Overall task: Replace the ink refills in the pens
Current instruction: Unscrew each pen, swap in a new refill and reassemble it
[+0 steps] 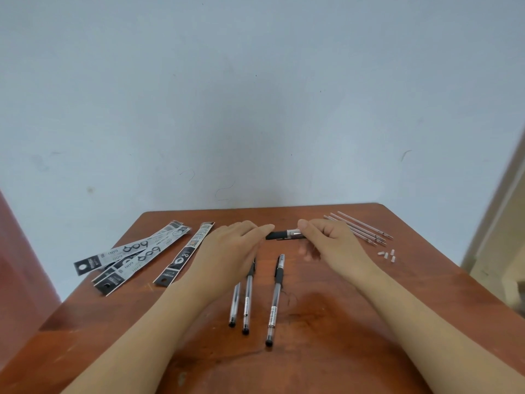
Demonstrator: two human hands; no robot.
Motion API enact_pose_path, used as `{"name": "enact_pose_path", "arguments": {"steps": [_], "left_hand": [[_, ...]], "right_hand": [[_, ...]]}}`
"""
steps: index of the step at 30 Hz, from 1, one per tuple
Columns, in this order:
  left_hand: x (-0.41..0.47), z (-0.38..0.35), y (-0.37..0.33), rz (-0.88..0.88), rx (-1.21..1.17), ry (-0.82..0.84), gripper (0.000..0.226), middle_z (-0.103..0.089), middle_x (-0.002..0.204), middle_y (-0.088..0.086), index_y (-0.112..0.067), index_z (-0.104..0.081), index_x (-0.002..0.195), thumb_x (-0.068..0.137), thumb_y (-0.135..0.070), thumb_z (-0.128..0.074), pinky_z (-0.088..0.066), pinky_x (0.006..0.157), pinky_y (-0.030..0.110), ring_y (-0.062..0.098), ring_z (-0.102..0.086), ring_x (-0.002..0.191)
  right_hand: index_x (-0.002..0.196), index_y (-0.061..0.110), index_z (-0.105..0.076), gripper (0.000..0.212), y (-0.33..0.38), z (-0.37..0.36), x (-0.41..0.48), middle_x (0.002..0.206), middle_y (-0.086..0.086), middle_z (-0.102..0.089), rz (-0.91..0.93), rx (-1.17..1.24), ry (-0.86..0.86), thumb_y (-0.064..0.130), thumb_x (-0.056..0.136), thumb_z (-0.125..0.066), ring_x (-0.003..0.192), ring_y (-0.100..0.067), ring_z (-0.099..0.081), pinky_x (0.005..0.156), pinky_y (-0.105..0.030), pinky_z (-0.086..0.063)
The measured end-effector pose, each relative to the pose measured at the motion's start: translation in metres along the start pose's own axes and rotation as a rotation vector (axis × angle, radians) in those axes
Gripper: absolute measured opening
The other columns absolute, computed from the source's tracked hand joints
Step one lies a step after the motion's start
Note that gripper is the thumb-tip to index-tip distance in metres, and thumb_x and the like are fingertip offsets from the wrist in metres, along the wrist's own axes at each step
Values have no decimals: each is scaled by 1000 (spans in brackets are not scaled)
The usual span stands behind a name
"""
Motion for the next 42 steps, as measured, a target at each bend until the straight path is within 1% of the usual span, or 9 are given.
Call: {"name": "enact_pose_path", "arguments": {"steps": [4, 6, 9, 13, 18, 26, 31, 36, 42], "left_hand": [[0, -1, -6, -14, -54, 42, 33, -67, 73, -3, -11, -65, 105, 83, -16, -40, -38, 42, 14, 12, -58, 52], [0, -2, -8, -26, -49, 54, 36, -66, 72, -4, -12, -65, 104, 83, -19, -37, -37, 40, 14, 11, -57, 51], [-1, -5, -7, -40, -51, 61, 36, -66, 70, -4, -12, -65, 103, 82, -19, -37, -45, 37, 19, 12, -58, 51], [-2, -8, -4, -45, -60, 60, 35, -66, 66, -2, -9, -66, 98, 83, -23, -38, -49, 38, 24, 14, -60, 53], [-3, -9, -7, -86, -59, 78, 35, -69, 69, -3, -11, -69, 91, 81, -25, -38, -53, 44, 25, 13, -64, 58], [-2, -9, -8, -94, -140, 110, 34, -70, 73, -1, -11, -68, 92, 82, -24, -39, -55, 49, 27, 15, -65, 63], [-1, -7, -9, -98, -163, 133, 34, -69, 71, -3, -12, -68, 93, 83, -26, -39, -54, 49, 25, 13, -64, 62], [-1, -7, -9, -101, -165, 140, 34, -70, 72, -4, -12, -69, 91, 82, -25, -39, -53, 48, 22, 12, -65, 62], [1, 0, -11, -113, -133, 119, 29, -68, 65, -1, -11, -68, 83, 80, -20, -40, -51, 42, 25, 17, -63, 55]], "right_hand": [[65, 19, -60, 26, 2, 0, -1, 48, 6, -59, 1, 26, 7, 28, 89, -54, 42, -1, -50, 48, -7, -39], [73, 26, -61, 14, 5, -2, -1, 51, 15, -61, 39, -31, 37, 23, 86, -59, 44, 1, -52, 48, -6, -39], [74, 27, -62, 15, 5, -6, -2, 51, 29, -58, 68, -139, 99, 18, 86, -61, 50, 7, -53, 49, -5, -39], [91, 20, -66, 13, 3, -11, -2, 54, 19, -54, 107, -382, 178, 21, 91, -54, 54, 10, -48, 55, -7, -35], [108, 20, -61, 22, -1, -22, -5, 68, 16, -50, 122, -547, 296, 28, 95, -45, 57, 1, -42, 54, -12, -33], [97, 14, -69, 24, 6, -19, -4, 55, 12, -46, 134, -534, 300, 27, 94, -48, 53, 5, -46, 53, -13, -32], [86, 4, -67, 26, 5, -18, -4, 44, 11, -41, 126, -481, 298, 23, 92, -51, 45, -5, -37, 47, -16, -25], [87, 2, -68, 25, 3, -18, -3, 49, 8, -36, 125, -406, 303, 21, 91, -53, 44, -6, -32, 48, -16, -22], [91, 15, -72, 16, 6, -17, -2, 61, 5, -51, 118, -330, 290, 19, 90, -57, 50, -3, -38, 50, -12, -29]]}}
Point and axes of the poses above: each hand's wrist, its own x-axis towards the middle knuckle, its own z-axis out of the back of the hand, y = z × x, the point moved 6 cm from there along x, towards the middle knuckle
